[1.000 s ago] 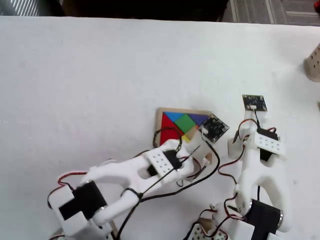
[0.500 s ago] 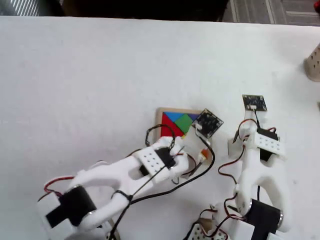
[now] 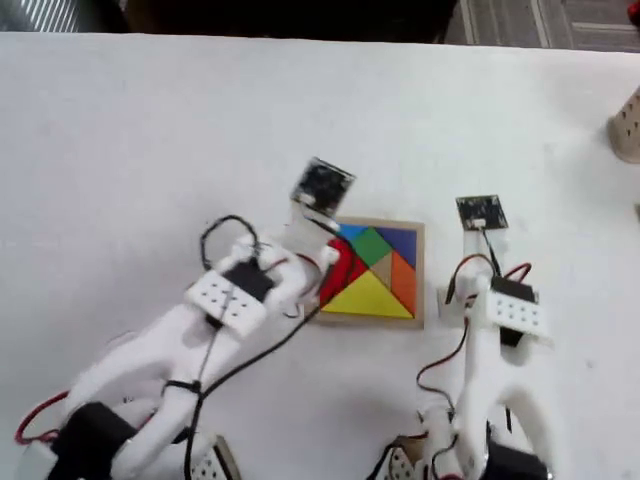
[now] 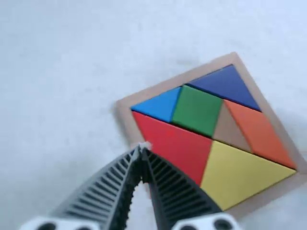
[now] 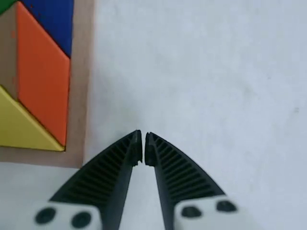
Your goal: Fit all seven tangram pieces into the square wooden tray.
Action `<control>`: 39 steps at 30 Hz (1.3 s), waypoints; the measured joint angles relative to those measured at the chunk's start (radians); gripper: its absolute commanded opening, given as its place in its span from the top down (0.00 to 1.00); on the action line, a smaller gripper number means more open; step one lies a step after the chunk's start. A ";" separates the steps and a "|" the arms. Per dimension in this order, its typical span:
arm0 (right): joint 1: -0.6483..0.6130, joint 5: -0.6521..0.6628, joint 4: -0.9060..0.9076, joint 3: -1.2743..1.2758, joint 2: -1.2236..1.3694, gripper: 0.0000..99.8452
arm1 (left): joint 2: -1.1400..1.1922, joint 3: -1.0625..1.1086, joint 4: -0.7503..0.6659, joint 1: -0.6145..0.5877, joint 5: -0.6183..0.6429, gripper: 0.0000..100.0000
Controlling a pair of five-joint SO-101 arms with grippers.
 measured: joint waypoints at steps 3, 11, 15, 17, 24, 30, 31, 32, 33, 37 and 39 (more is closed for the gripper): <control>-0.038 0.000 -0.009 0.075 -0.123 0.98 | -0.066 0.058 0.000 -0.077 -0.008 0.98; -0.117 0.000 0.014 0.222 -0.422 0.98 | -0.298 0.290 0.000 -0.281 -0.014 0.98; -0.164 0.000 0.069 0.276 -0.557 0.98 | -0.453 0.427 0.000 -0.405 -0.034 0.98; -0.181 0.000 0.092 0.304 -0.615 0.98 | -0.535 0.493 0.000 -0.450 -0.086 0.98; -0.189 0.000 0.250 0.344 -0.796 0.98 | -0.824 0.726 0.002 -0.543 -0.160 0.98; -0.189 0.000 0.367 0.414 -0.945 0.98 | -1.085 0.792 0.103 -0.626 -0.160 0.97; -0.189 0.000 0.368 0.431 -0.974 0.98 | -1.120 0.792 0.152 -0.631 -0.160 0.97; -0.189 0.000 0.370 0.448 -1.003 0.98 | -1.152 0.792 0.207 -0.631 -0.160 0.97; -0.189 0.000 0.370 0.468 -1.034 0.98 | -1.186 0.792 0.265 -0.634 -0.160 0.97; -0.183 0.002 0.377 0.562 -1.155 0.98 | -1.310 0.792 0.491 -0.637 -0.160 0.97; -0.141 0.000 0.404 0.569 -1.226 0.98 | -1.370 0.792 0.582 -0.637 -0.160 0.97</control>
